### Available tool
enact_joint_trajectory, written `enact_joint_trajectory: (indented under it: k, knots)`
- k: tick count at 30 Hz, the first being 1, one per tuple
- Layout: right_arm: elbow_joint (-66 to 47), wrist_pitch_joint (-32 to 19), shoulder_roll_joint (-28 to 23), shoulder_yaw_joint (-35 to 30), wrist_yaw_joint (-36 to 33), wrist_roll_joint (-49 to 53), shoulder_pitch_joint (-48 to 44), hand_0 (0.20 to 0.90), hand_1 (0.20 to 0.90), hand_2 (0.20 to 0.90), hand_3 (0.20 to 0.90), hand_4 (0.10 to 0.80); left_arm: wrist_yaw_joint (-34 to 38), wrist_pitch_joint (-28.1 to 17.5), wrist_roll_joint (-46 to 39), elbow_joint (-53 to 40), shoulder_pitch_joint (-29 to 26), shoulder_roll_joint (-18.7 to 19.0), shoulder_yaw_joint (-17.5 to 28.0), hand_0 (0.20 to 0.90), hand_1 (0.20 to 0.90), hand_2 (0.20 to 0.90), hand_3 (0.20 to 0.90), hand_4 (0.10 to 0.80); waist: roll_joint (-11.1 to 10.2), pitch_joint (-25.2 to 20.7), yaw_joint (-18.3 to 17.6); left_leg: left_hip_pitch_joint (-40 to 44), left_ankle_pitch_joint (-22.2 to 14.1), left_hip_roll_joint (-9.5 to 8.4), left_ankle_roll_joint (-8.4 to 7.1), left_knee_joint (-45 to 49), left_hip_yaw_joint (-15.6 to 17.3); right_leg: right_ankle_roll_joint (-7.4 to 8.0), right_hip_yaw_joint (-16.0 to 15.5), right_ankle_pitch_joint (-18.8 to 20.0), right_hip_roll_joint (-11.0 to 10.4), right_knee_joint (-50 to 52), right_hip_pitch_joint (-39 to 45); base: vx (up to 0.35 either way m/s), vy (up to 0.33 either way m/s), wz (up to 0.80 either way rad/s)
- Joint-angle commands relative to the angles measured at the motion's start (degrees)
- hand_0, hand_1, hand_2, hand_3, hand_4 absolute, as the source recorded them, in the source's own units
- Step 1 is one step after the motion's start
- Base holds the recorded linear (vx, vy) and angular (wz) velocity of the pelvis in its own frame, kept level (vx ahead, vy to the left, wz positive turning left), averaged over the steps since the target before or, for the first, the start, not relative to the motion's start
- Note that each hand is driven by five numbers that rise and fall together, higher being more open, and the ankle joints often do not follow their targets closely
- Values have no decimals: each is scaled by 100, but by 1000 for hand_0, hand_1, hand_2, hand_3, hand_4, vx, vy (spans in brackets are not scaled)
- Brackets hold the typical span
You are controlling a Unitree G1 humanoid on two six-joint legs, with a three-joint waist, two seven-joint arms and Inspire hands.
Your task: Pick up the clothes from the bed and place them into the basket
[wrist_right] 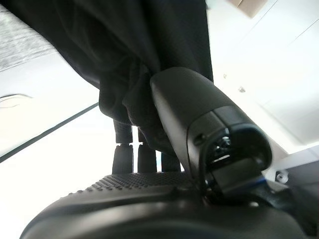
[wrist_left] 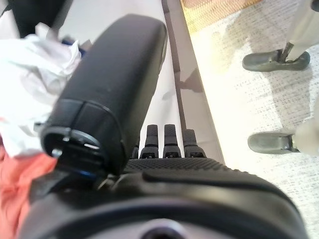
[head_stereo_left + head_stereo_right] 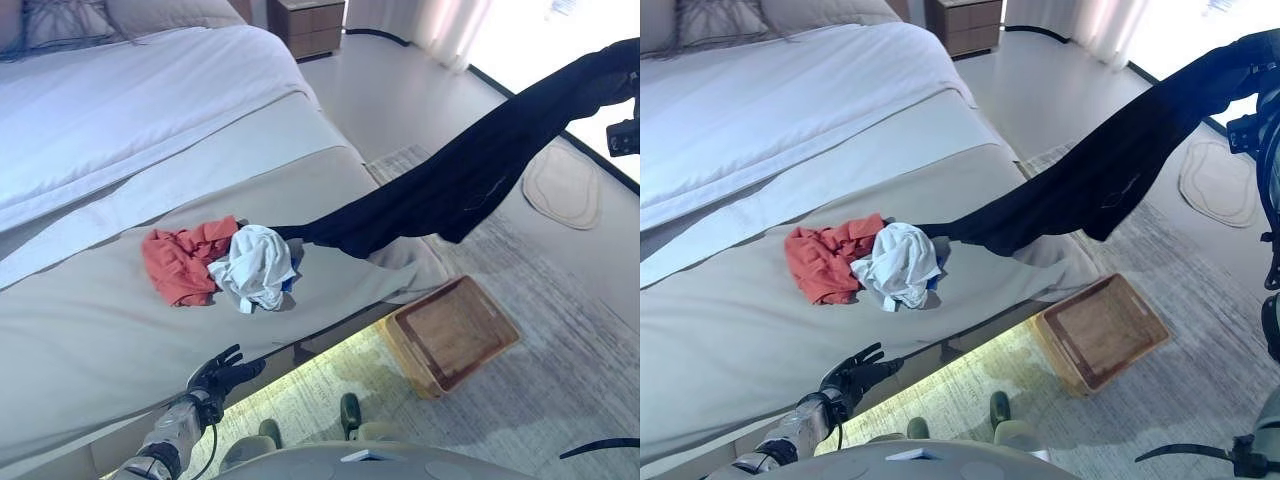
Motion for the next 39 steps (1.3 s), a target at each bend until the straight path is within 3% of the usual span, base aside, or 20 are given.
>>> enact_joint_trajectory:
  k: [1,18,20,21,22,24,28,32,35,39]
  knots:
    - [-333,-394,-802,-40,-527,99,-697,300,300,300,200,100,-151,-198,156,234,-6,156,-81,900,900,900,900,800,-105,-582,20,-234,58,278,-185,44,-317,90,-170,-192,-13,496,-111,35,-51,-15]
    - [-250,-435,-1127,554,-933,-6,-1485,300,300,300,200,100,-270,-67,432,314,-57,164,-231,900,900,900,900,800,-97,-661,-203,-42,125,318,-250,-170,-227,86,7,-167,132,395,-31,-1,-27,-5]
    - [-323,-427,-1123,488,-764,151,-1427,300,300,300,200,100,-217,-436,697,274,-127,202,-245,900,900,900,900,800,-88,-678,-251,-40,128,320,-275,-187,-226,96,50,-154,145,377,-37,-39,-28,-2]
    - [-438,-398,-1065,379,-507,172,-1292,300,300,300,200,100,117,-1062,1415,109,-223,276,-339,900,900,900,900,800,-80,-677,-284,-40,123,326,-286,-190,-206,98,83,-152,150,367,-50,-53,-33,-5]
    - [-694,-235,-1038,267,-358,168,-1111,300,300,300,200,100,409,-1399,1818,-246,-332,372,-496,900,900,900,900,800,-75,-652,-297,-36,134,335,-291,-190,-210,101,104,-155,158,405,-69,-65,-35,-11]
    - [-934,-195,-944,68,-117,218,-763,300,300,300,200,100,1256,-1590,2240,-881,-517,515,-574,900,900,900,900,800,-46,-612,-288,-37,137,335,-284,-179,-232,94,116,-173,169,461,-89,-51,-15,-19]
    - [-1319,-49,-746,-247,224,94,-196,300,300,300,200,100,2758,-1616,3937,-1887,-878,869,-421,900,900,900,900,800,-25,-580,-226,-1,105,330,-288,-115,-280,70,52,-157,149,428,-40,-14,-9,-1]
    - [-1370,202,-623,-213,252,-10,-187,300,300,300,200,100,3811,-1665,5063,-2432,-1225,1361,-538,900,900,900,900,800,-19,-562,-167,8,97,324,-313,-129,-354,61,-33,-149,129,385,-3,-24,-23,7]
    - [-1229,466,-540,-202,272,-200,-181,300,300,300,200,100,4287,-1498,5174,-2550,-1386,1497,-591,900,900,900,900,800,-20,-551,-136,-20,146,314,-336,-164,-398,50,-111,-114,105,372,-15,-63,-15,11]
    - [-992,1038,-583,-350,445,-532,169,300,300,300,200,100,4912,-1626,5543,-2648,-1328,1530,-477,900,900,900,900,800,-44,-572,-140,-15,168,323,-360,-214,-437,39,-183,-107,89,345,5,-44,-12,8]
